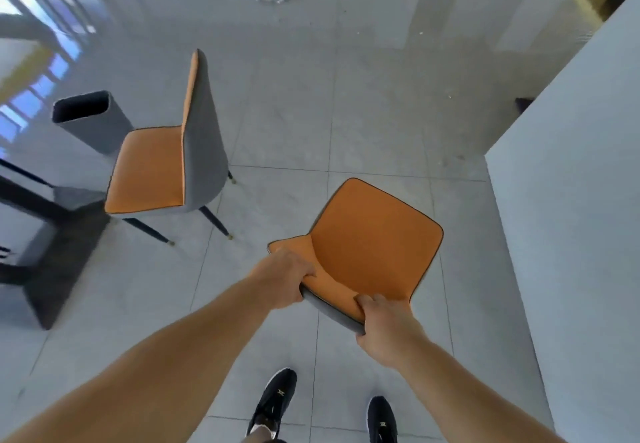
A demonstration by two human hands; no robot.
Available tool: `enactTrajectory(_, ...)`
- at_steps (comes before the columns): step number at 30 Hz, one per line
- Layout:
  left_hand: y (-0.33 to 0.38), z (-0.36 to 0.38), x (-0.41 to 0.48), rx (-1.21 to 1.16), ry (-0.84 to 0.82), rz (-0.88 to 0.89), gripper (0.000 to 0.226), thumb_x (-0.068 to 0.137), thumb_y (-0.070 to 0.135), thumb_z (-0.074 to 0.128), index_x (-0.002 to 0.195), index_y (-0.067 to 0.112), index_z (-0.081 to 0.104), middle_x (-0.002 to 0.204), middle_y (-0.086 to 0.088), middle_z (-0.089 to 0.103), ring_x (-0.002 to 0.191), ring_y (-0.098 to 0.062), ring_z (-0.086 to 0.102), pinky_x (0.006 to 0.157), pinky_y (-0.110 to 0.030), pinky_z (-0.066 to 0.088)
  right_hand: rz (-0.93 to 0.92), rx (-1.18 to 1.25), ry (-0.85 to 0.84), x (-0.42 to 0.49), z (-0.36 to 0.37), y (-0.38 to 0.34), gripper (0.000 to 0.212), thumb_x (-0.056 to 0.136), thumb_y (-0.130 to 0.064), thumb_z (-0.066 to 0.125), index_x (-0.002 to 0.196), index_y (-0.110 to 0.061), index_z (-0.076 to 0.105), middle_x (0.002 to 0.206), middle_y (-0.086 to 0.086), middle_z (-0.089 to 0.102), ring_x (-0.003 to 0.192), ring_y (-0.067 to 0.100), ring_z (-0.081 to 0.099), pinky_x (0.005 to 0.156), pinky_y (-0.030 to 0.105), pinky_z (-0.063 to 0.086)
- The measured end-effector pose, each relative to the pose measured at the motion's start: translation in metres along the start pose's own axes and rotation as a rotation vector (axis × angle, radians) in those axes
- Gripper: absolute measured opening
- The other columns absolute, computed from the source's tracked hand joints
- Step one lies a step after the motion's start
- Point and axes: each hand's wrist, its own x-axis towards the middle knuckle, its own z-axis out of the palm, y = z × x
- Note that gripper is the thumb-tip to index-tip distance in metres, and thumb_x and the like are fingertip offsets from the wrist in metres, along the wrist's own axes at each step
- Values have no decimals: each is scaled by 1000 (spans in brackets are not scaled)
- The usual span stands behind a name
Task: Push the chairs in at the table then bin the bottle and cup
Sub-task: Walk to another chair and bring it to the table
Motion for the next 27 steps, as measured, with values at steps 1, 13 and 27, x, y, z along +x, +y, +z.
enactTrajectory(1,5,8,-11,-18,10,-39,23,85,23,66,106,28,71,99,7,68,98,-17,57,83,-34,53,-45,-13,-9,-3,2,3,41,91,-40,63,129,-28,52,114,-2,59,101,23,58,75,33,41)
enactTrajectory(13,0,95,-161,-293,157,-554,24,89,38,64,112,40,62,99,12,60,99,-14,46,87,-33,47,-454,-282,-145,8,-2,-77,33,90,-29,64,122,-29,58,114,1,59,105,26,57,84,46,54)
enactTrajectory(27,-125,163,-371,-577,292,-1031,24,88,44,62,112,43,60,97,14,57,103,-16,48,86,-38,51,-832,-626,-250,38,64,-358,47,92,-36,67,135,-31,50,126,4,52,118,29,50,91,48,52)
